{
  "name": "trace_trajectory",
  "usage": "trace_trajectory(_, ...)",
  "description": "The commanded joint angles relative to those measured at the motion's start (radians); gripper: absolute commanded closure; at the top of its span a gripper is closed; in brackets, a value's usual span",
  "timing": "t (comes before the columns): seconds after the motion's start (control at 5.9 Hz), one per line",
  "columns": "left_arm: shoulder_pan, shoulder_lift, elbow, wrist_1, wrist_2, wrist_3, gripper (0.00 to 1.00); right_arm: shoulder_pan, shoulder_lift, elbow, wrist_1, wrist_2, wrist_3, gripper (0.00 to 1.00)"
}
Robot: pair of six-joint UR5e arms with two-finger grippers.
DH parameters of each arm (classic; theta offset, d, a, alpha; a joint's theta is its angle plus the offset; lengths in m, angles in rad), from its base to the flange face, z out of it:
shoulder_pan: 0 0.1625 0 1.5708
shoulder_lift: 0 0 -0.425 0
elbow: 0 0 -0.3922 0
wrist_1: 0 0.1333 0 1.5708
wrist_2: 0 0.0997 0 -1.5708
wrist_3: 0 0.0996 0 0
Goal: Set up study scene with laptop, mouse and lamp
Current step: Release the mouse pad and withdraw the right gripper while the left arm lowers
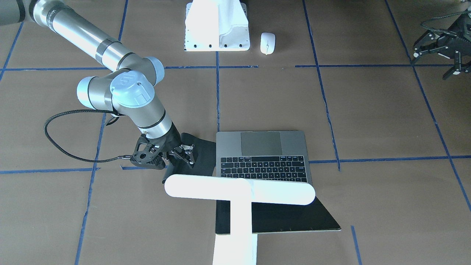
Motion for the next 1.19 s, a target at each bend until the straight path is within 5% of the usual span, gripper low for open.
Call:
trace_trajectory(0.0,0.026,-0.034,-0.007,-0.004,-0.001,-0.05,0.0,0.052,-0.083,0.09,-0.077,0.1,-0.094,0.0)
trace_trajectory(0.51,0.229,-0.105,-0.051,-0.021,0.017,-0.388,0.0,0.102,-0.299,0.466,-0.458,0.12,-0.424,0.0)
trace_trajectory(1.02,0.571,-0.138,-0.105,-0.076,0.306,-0.785,0.0,0.219,-0.623,0.669,-0.449,0.181,-0.736,0.0)
